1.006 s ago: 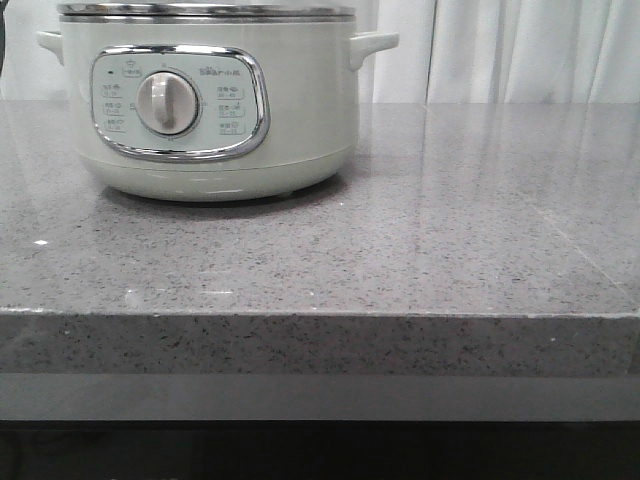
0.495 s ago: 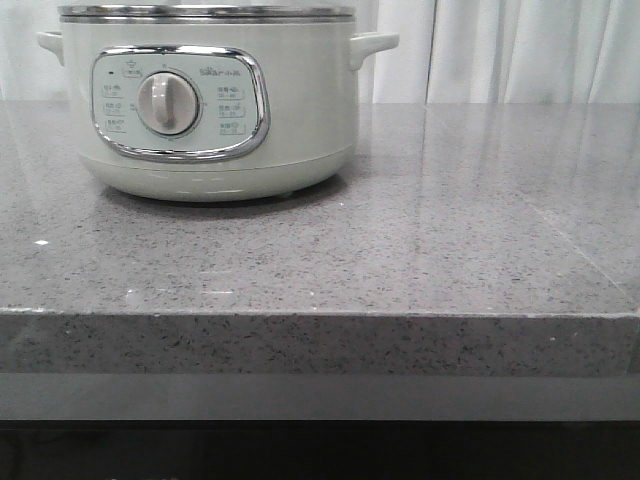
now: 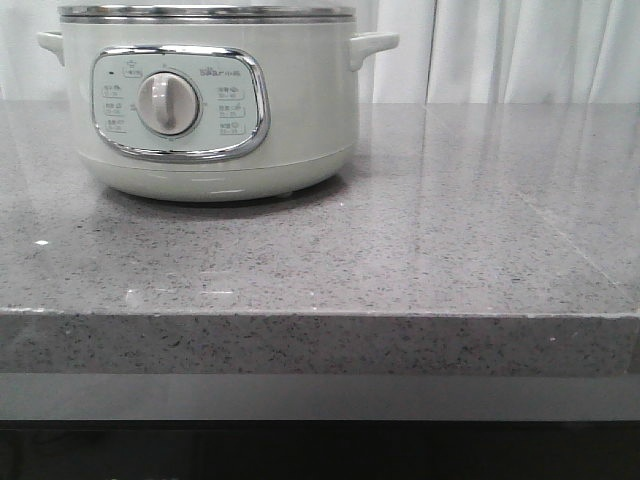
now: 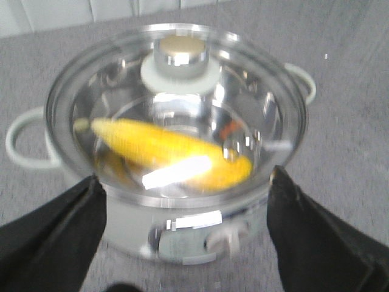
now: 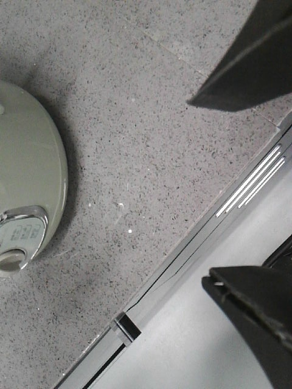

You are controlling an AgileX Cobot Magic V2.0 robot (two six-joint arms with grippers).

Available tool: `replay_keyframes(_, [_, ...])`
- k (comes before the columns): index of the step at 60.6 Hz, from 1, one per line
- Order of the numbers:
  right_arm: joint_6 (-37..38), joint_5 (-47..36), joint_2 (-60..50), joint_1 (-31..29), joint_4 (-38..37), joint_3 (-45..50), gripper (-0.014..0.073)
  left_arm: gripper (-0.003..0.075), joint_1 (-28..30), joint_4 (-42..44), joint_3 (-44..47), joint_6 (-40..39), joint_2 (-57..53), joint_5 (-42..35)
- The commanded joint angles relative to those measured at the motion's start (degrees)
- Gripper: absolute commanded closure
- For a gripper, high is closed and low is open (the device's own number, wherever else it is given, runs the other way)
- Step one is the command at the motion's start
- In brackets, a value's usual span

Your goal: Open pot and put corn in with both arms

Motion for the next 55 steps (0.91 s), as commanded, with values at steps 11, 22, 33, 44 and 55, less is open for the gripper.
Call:
replay_keyframes(11, [-0.39, -3.53, -0.33, -0.41, 0.14, -1.39, 0.0041, 0.0177, -0.3, -0.37, 13.09, -0.2, -13.86, -5.62])
replay_keyframes(22, [-0.39, -3.03, -0.33, -0.41, 0.14, -1.39, 0.0041, 0.0177, -0.3, -0.37, 19.09, -0.2, -21.45, -6.31])
replay_keyframes(33, [-0.39, -2.87, -0.33, -0.41, 0.14, -1.39, 0.0041, 0.0177, -0.3, -0.37, 20.78, -0.2, -23.93, -6.52])
replay_keyframes(44, [-0.39, -2.73, -0.33, -0.41, 0.14, -1.39, 0.0133, 0.0251, -0.3, -0.37, 20.78, -0.2, -23.93, -7.69])
replay_keyframes(55, [-0.39, -2.74, -0.33, -0.41, 0.14, -1.39, 0.0407, 0.0443, -0.3, -0.37, 20.78, -0.2, -23.93, -8.23])
